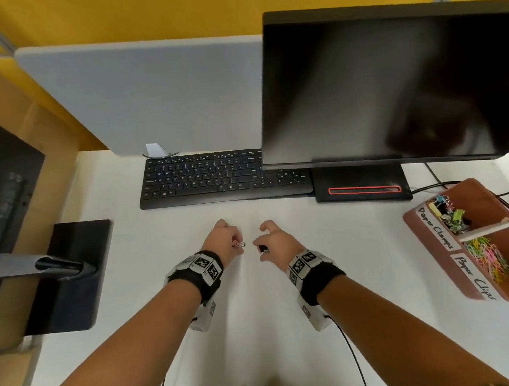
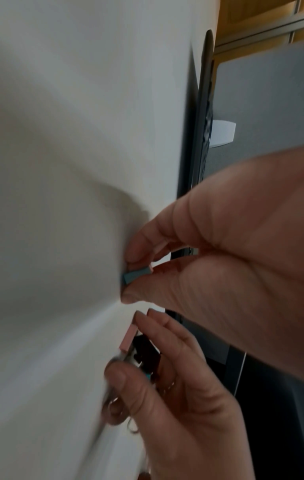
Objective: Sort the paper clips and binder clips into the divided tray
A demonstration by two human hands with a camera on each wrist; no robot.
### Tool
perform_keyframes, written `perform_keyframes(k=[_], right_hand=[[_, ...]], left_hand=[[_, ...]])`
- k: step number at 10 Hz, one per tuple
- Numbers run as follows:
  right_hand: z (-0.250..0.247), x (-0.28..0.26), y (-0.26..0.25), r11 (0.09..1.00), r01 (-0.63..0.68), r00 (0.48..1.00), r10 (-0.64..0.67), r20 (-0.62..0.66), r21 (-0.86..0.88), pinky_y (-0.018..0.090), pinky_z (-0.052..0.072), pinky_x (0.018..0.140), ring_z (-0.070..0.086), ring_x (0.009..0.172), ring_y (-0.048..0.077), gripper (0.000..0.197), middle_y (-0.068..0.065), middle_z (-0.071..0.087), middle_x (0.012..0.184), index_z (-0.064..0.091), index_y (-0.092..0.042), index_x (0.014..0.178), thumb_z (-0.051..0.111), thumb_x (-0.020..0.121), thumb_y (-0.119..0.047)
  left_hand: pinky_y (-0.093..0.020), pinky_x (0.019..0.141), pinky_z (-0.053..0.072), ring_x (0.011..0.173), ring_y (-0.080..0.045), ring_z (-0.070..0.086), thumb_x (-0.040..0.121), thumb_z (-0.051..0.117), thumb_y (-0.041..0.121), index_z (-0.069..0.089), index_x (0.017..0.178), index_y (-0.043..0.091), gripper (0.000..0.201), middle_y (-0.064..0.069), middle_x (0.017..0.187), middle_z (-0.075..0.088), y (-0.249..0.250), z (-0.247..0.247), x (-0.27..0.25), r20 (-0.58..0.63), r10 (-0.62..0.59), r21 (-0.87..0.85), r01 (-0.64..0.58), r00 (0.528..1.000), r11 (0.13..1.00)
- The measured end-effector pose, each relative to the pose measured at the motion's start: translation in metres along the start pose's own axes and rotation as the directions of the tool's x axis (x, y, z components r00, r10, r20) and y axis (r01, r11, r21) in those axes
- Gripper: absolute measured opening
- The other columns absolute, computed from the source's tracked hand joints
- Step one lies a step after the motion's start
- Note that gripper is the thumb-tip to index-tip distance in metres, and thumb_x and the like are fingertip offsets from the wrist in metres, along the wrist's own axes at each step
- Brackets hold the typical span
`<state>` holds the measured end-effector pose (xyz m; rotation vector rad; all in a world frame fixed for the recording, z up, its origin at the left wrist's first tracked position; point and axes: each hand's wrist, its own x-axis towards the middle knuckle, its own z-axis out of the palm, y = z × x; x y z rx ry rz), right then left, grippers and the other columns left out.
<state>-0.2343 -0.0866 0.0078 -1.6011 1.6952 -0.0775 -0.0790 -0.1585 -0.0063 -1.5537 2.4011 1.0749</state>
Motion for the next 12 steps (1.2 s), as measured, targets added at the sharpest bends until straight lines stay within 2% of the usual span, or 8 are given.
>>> perform_keyframes(k=[3, 5, 7, 8, 9, 10, 11, 12], right_hand=[[0.006, -0.008, 0.005, 0.995, -0.054, 0.998, 0.053, -0.019, -0.086, 0.035, 0.043, 0.09, 0.055, 0.105, 0.032, 0.023, 0.013, 0.056, 0.118, 0.06, -0.009, 0.11, 0.048, 0.091, -0.01], [-0.005, -0.055, 0.039, 0.994, -0.087, 0.993, 0.091, -0.072, 0.066, 0.035, 0.045, 0.093, 0.057, 0.101, 0.026, 0.022, 0.009, 0.059, 0.114, 0.061, -0.012, 0.11, 0.05, 0.091, -0.015], [-0.075, -0.128, 0.096, 0.962, -0.17, 0.878, 0.247, -0.41, 0.215, 0.035, 0.054, 0.08, 0.056, 0.073, 0.016, 0.018, 0.009, 0.065, 0.097, 0.067, -0.011, 0.102, 0.063, 0.084, -0.01], [-0.122, -0.164, 0.127, 0.941, -0.242, 0.781, 0.335, -0.528, 0.238, 0.031, 0.055, 0.079, 0.061, 0.078, 0.018, 0.019, 0.008, 0.066, 0.1, 0.067, -0.01, 0.103, 0.065, 0.083, -0.011], [-0.157, -0.19, 0.16, 0.921, -0.275, 0.662, 0.39, -0.641, 0.276, 0.02, 0.042, 0.081, 0.062, 0.088, 0.019, 0.017, 0.007, 0.068, 0.099, 0.07, -0.011, 0.096, 0.068, 0.08, -0.01], [-0.185, -0.201, 0.186, 0.873, -0.37, 0.613, 0.486, -0.623, 0.317, 0.02, 0.037, 0.079, 0.061, 0.094, 0.021, 0.019, 0.007, 0.068, 0.104, 0.068, -0.012, 0.1, 0.062, 0.083, -0.008], [-0.198, -0.199, 0.209, 0.833, -0.443, 0.657, 0.554, -0.511, 0.332, 0.029, 0.044, 0.093, 0.058, 0.111, 0.027, 0.034, 0.01, 0.063, 0.119, 0.06, -0.013, 0.118, 0.058, 0.084, -0.005], [-0.197, -0.201, 0.231, 0.842, -0.401, 0.697, 0.536, -0.477, 0.36, 0.033, 0.047, 0.095, 0.057, 0.114, 0.026, 0.051, 0.008, 0.06, 0.124, 0.049, -0.018, 0.129, 0.06, 0.081, -0.005]], left_hand=[[-0.023, 0.071, 0.033, 0.077, -0.018, 0.046, 0.079, 0.067, 0.013, 0.048, 0.078, 0.02, 0.021, -0.001, 0.085, 0.047, -0.003, -0.001, -0.007, 0.008, 0.006, 0.02, -0.006, 1.0, 1.0], [-0.005, 0.056, 0.038, 0.063, -0.007, 0.049, 0.07, 0.076, 0.01, 0.048, 0.058, 0.026, 0.034, 0.01, 0.064, 0.05, 0.007, 0.005, -0.009, 0.126, 0.002, -0.103, 0.011, 0.992, 0.995], [-0.018, 0.053, 0.044, 0.055, -0.01, 0.046, 0.069, 0.078, 0.012, 0.052, 0.063, 0.017, 0.028, 0.007, 0.063, 0.05, 0.118, 0.017, 0.0, 0.161, 0.201, -0.306, -0.145, 0.966, 0.941], [-0.024, 0.057, 0.046, 0.055, -0.009, 0.05, 0.068, 0.081, 0.019, 0.057, 0.068, 0.023, 0.024, 0.007, 0.065, 0.053, 0.205, 0.031, 0.016, 0.085, 0.318, -0.397, -0.261, 0.944, 0.88], [-0.024, 0.06, 0.046, 0.054, -0.008, 0.05, 0.068, 0.081, 0.018, 0.06, 0.073, 0.02, 0.022, 0.006, 0.062, 0.054, 0.288, 0.055, 0.029, 0.024, 0.37, -0.497, -0.31, 0.929, 0.81], [-0.013, 0.06, 0.046, 0.054, 0.001, 0.053, 0.073, 0.078, 0.018, 0.064, 0.085, 0.013, 0.019, 0.005, 0.065, 0.055, 0.353, 0.077, 0.036, 0.013, 0.372, -0.563, -0.3, 0.928, 0.77], [-0.027, 0.088, 0.048, 0.093, -0.014, 0.062, 0.085, 0.063, 0.037, 0.064, 0.112, 0.011, 0.037, -0.004, 0.1, 0.068, 0.388, 0.098, 0.048, 0.104, 0.377, -0.459, -0.292, 0.92, 0.839], [-0.028, 0.094, 0.042, 0.109, -0.02, 0.056, 0.093, 0.044, 0.045, 0.063, 0.115, 0.017, 0.04, -0.004, 0.115, 0.064, 0.402, 0.102, 0.052, 0.107, 0.391, -0.373, -0.328, 0.914, 0.868]])
